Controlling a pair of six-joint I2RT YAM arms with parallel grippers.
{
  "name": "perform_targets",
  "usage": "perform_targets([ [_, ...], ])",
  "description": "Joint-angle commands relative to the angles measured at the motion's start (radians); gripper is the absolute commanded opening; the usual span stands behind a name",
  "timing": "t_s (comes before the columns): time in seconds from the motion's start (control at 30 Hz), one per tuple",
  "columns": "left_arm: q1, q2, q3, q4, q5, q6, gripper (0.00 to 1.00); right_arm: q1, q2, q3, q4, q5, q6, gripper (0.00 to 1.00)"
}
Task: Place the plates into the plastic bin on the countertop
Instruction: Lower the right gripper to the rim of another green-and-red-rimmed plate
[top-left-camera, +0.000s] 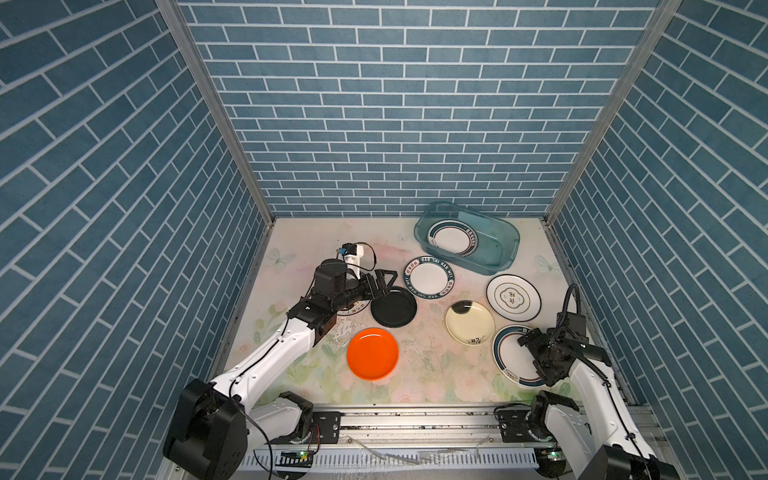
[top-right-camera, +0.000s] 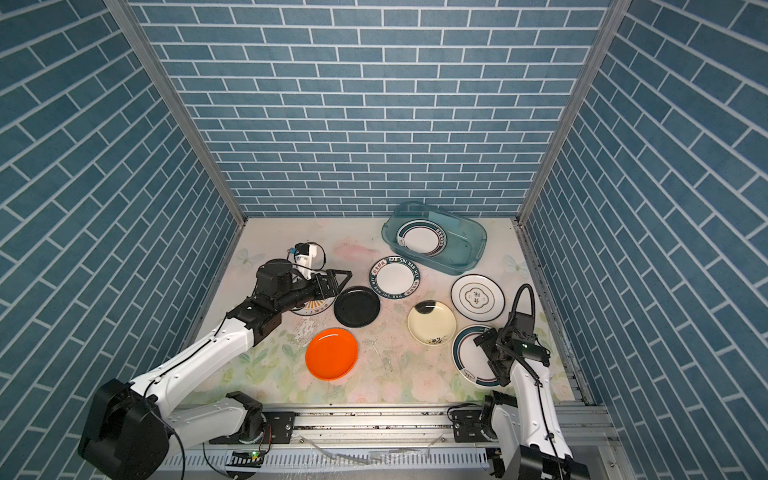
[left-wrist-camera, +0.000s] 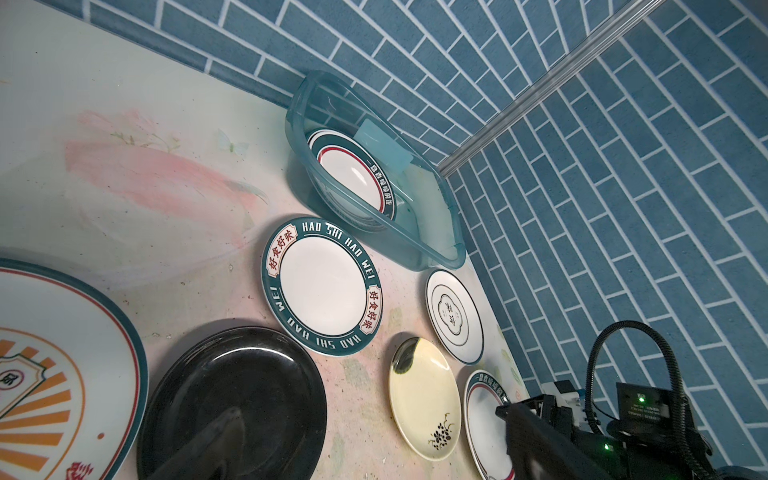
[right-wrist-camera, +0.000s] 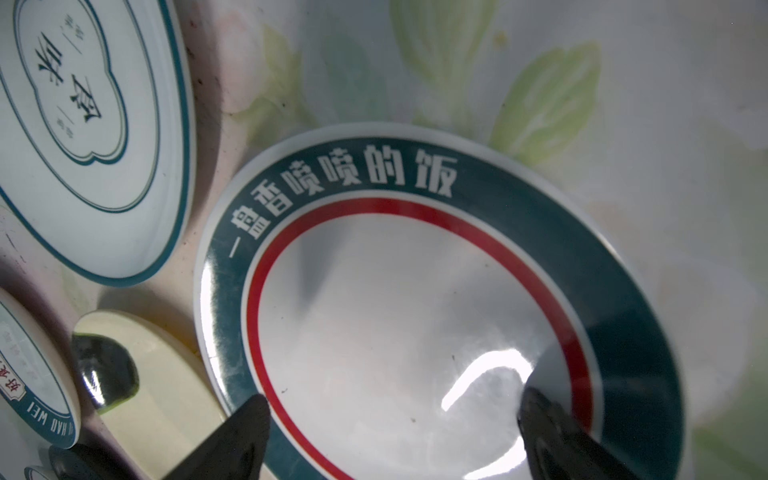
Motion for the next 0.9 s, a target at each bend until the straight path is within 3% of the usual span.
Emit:
perform_targets([
  [0.0,0.003,0.007,0.026,-0.004,0.009,0.001,0.99,-0.005,0.001,0.027,-0.011,-0.035,-0.035,0.93],
  [0.2,0.004,-0.001,0.014,0.007,-0.006,0.024,1.00,-0.007,0.049,0.203,-0.204,0.115,-0.116,0.93],
  [0.43,0.004,0.005,0.008,0.012,-0.009,0.060,1.00,-0.007,0.068,0.266,-0.320,0.371,-0.030,0.96],
  [0.57,0.004,0.006,0.006,0.016,-0.004,0.066,1.00,-0.008,0.051,0.254,-0.336,0.444,0.017,0.95],
  [0.63,0.005,0.008,0.009,0.017,0.002,0.068,1.00,-0.009,0.042,0.238,-0.314,0.447,0.020,0.95],
  [0.87,0.004,0.016,0.021,0.023,0.020,0.052,0.99,-0.026,0.032,0.139,-0.160,0.254,0.002,0.95],
])
